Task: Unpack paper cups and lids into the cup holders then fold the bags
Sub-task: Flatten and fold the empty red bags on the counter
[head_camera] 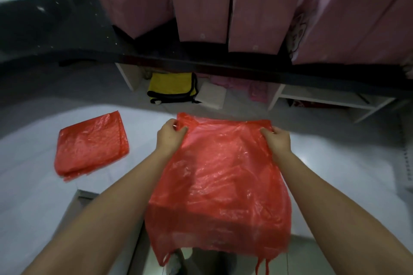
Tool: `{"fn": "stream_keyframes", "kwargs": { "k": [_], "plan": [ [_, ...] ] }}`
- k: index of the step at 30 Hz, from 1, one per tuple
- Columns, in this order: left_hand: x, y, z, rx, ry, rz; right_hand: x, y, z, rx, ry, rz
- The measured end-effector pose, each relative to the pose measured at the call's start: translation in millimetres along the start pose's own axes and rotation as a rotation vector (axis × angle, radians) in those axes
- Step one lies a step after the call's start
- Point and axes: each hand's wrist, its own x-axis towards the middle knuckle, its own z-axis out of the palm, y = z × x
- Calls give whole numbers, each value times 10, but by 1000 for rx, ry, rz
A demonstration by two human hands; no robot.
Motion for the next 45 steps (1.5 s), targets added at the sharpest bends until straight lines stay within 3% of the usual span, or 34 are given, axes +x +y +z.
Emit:
{"fn": "stream_keyframes", "kwargs": {
  "k": [9, 22, 27, 31, 36, 45],
  "plan": [
    [-876, 593, 184, -132, -60, 234, -992, -321, 305, -18, -175, -269],
    [-1021, 463, 79, -154, -161, 524, -1466, -752, 391, 240, -394, -112],
    [-1011, 381, 8, -49, -174, 640, -1502, -933, 446, 36, -394, -169],
    [-972, 425, -187, 132, 19, 760, -1469, -1196, 530, 85, -318, -148],
    [-879, 574, -486, 289, 160, 617, -1480, -1710, 741, 148, -279, -215],
    [-657, 919, -1086, 158, 312, 417, -1767, -2609, 945, 322, -308, -327]
  ]
}}
